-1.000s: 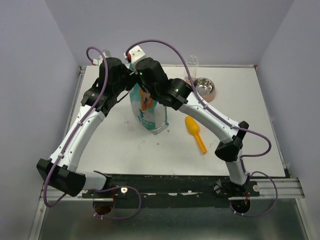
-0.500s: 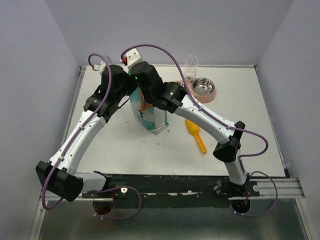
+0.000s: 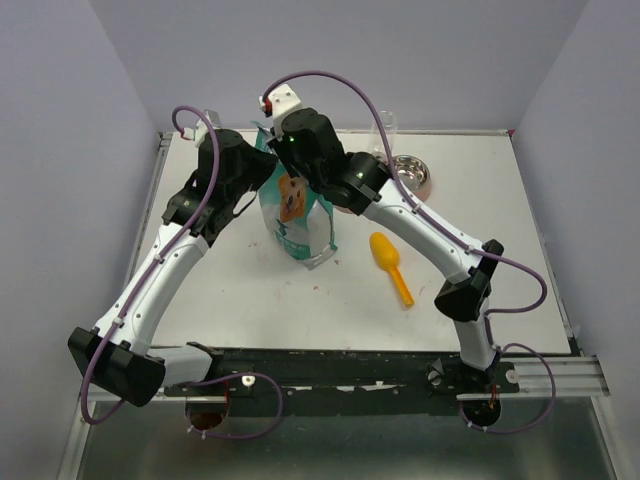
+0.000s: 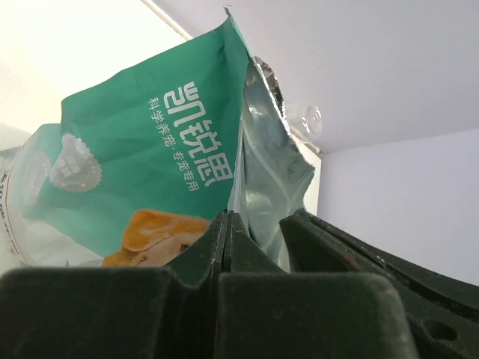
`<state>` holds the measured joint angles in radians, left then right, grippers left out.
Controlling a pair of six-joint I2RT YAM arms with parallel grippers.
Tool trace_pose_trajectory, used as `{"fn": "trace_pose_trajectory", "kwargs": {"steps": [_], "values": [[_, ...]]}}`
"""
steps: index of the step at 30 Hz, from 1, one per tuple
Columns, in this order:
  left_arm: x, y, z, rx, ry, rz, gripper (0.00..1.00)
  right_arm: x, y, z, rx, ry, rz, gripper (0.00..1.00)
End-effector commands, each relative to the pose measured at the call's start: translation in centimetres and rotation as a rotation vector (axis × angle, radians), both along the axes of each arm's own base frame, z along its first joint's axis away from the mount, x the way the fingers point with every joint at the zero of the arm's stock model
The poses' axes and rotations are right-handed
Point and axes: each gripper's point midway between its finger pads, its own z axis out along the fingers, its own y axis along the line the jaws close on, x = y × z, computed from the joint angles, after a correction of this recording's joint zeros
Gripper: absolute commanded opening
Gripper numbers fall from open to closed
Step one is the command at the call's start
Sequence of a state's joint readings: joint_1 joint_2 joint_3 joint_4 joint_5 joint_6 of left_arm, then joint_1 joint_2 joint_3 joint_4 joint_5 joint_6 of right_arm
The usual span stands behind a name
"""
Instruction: Serve the pet food
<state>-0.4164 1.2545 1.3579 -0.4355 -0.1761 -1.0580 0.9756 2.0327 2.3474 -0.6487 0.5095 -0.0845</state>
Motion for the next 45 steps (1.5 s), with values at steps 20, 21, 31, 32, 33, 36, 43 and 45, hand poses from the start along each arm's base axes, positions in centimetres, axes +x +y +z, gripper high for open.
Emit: {"fn": "trace_pose_trajectory", "kwargs": {"steps": [20,21,31,32,33,36,43,45], "values": [[-1.3,-0.2,0.2,0.007,0.015,-0.038,0.00,1.2,-0.9,-4.0,-0.136,0.072,-0.019,0.26],[-1.2,-0.2,0.1,0.007,0.015,-0.038,0.00,1.4,-1.0,-4.1,-0.141,0.069,-0.022,0.24],[-0.4,-0.8,0.9,-0.107,0.012,-0.068,0.00,-0.1,-0.2,-1.3,0.005,0.060,0.046,0.01],[-0.3,-1.0,1.0,-0.120,0.005,-0.079,0.00,-0.3,-0.1,-0.9,0.020,0.061,0.058,0.01],[-0.1,-1.2,0.9,-0.128,0.011,-0.087,0.01,-0.4,0.1,-0.6,0.031,0.065,0.069,0.01],[0.4,-1.4,0.9,-0.120,0.011,-0.096,0.06,-0.7,0.3,0.3,0.060,0.062,0.086,0.01],[0.3,-2.1,0.0,-0.130,0.036,-0.130,0.23,-0.9,0.5,0.6,0.071,0.066,0.097,0.01],[0.2,-2.1,0.1,-0.135,0.027,-0.133,0.33,-1.0,0.6,0.9,0.079,0.067,0.104,0.01]]}}
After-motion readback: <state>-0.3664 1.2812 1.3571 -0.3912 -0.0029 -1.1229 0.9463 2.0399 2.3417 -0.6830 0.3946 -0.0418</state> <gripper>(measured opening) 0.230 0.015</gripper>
